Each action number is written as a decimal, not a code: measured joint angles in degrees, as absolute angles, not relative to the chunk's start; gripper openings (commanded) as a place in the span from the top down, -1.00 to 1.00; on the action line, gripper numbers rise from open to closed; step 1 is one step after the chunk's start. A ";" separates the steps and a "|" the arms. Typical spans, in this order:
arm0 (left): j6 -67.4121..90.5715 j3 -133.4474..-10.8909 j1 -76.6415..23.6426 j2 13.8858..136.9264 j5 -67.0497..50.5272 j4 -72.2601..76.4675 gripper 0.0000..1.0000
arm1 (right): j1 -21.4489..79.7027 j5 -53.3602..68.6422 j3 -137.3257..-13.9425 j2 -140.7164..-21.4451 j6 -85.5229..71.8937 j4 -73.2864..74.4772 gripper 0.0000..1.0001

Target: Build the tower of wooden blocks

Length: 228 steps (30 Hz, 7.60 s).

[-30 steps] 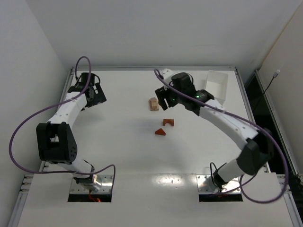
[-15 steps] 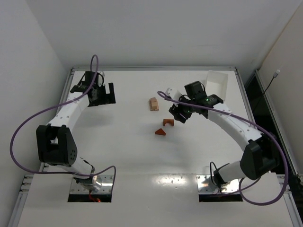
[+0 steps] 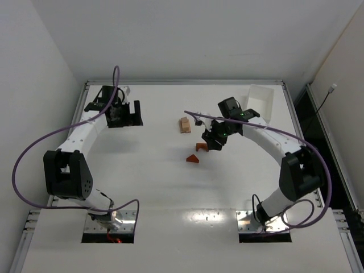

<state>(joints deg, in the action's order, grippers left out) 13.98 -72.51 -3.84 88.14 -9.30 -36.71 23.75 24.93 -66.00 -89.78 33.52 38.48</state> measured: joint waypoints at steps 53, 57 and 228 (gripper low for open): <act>13.30 -76.34 -2.55 94.83 -12.95 -38.63 -1.00 | 23.81 23.94 -87.90 -119.44 41.06 47.40 0.31; 13.30 -76.34 -2.55 94.87 -12.93 -38.94 -1.00 | 23.81 23.86 -88.20 -119.74 41.50 48.25 0.31; -13.74 -78.22 -34.54 78.37 -22.20 -43.66 -0.41 | 63.90 -14.74 -29.80 -70.63 80.73 -33.26 1.00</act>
